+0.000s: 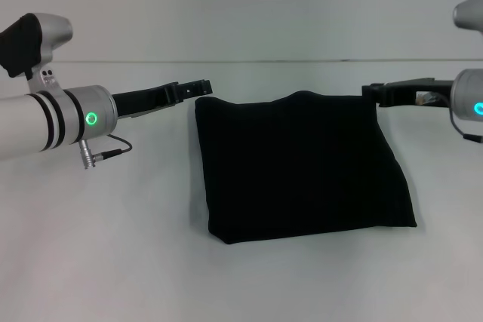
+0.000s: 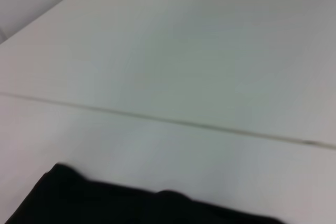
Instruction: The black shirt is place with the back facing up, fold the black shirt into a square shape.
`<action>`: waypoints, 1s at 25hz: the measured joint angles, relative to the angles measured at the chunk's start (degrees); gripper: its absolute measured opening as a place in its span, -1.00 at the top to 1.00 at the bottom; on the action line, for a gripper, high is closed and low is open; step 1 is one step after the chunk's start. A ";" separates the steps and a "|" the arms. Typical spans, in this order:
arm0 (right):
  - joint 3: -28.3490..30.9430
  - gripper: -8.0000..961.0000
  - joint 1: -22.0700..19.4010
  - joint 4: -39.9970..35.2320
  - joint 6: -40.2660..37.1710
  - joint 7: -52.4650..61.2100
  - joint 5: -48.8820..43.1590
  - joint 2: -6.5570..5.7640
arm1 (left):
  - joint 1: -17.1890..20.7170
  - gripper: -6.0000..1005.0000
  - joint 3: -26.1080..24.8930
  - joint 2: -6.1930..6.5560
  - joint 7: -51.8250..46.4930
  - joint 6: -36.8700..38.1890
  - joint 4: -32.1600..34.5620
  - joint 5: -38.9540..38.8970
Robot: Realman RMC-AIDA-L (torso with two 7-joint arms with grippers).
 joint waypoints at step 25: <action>3.16 -0.61 -0.61 -3.90 -8.87 0.44 0.16 -0.16 | -4.40 -0.82 1.16 -1.00 0.03 -7.74 -7.27 0.42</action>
